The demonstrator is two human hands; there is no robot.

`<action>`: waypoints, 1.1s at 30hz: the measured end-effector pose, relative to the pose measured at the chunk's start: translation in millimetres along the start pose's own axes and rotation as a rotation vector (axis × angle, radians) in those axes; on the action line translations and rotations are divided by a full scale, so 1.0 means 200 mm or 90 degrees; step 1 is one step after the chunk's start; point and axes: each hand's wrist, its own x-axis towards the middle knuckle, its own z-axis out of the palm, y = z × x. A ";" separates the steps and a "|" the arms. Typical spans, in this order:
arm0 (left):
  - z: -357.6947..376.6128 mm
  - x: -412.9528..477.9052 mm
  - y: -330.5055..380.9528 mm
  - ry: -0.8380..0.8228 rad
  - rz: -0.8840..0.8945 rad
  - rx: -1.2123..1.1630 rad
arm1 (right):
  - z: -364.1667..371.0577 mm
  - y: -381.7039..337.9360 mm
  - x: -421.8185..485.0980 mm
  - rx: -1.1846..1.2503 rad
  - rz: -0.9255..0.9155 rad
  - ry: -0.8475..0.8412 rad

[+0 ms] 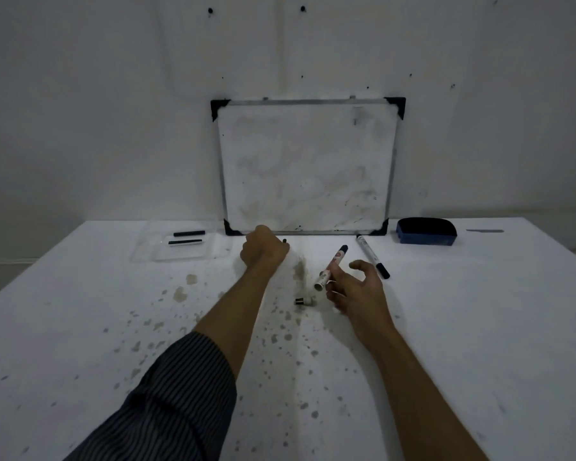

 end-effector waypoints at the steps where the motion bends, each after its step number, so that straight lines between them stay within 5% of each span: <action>1: -0.01 -0.01 -0.01 -0.009 0.009 -0.022 | 0.00 0.00 0.00 0.003 -0.010 -0.008; 4: -0.06 -0.08 -0.06 -0.076 0.074 -0.227 | 0.00 0.00 0.00 0.030 -0.058 -0.041; 8: -0.20 -0.27 -0.14 -0.205 0.028 -0.516 | 0.00 0.00 -0.03 0.019 -0.084 -0.078; 12: -0.29 -0.43 -0.24 -0.300 -0.035 -0.740 | 0.02 0.04 -0.06 -0.213 -0.245 -0.017; 17: -0.26 -0.55 -0.36 -0.291 -0.078 -0.949 | 0.07 0.07 -0.09 -0.391 -0.470 0.057; 24: -0.26 -0.53 -0.38 -0.280 -0.077 -1.016 | 0.08 0.11 -0.07 -0.585 -0.543 0.006; 28: -0.25 -0.53 -0.37 -0.258 -0.077 -1.027 | 0.09 0.11 -0.08 -0.536 -0.425 -0.002; 33: -0.23 -0.51 -0.37 -0.164 -0.111 -1.059 | 0.08 0.12 -0.04 -0.523 -0.462 0.003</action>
